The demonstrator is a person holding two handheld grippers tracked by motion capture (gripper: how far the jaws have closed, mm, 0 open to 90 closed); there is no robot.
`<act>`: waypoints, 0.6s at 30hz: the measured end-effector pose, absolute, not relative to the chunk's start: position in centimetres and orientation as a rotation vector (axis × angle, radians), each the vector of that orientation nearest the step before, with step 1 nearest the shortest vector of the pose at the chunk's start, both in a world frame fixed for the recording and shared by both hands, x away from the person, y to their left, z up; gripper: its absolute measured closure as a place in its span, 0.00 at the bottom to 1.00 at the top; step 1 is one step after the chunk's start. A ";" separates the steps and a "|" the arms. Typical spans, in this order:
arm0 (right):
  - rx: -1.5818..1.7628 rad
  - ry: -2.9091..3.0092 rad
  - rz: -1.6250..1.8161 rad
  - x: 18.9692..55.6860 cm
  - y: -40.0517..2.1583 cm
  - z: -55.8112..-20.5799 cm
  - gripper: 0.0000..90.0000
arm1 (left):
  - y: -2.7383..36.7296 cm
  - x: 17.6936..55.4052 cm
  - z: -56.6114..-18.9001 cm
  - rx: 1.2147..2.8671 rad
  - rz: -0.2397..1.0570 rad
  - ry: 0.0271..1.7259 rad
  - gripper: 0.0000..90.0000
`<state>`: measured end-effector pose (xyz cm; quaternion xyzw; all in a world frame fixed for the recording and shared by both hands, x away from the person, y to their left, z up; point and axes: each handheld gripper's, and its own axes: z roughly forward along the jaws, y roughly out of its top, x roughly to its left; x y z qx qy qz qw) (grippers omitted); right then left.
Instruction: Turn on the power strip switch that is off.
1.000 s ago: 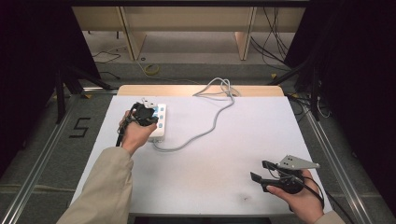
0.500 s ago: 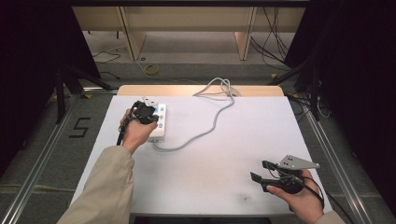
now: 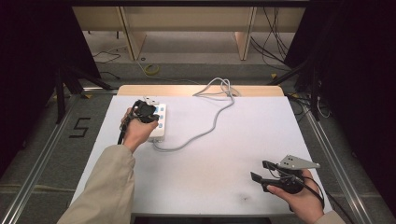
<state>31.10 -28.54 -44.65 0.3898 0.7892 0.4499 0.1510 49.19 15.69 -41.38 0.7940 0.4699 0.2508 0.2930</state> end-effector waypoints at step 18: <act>1.122 2.271 1.294 31.1 -28.5 -44.7 0.37 | 15.3 50.8 -41.1 2.145 0.645 1.263 1.00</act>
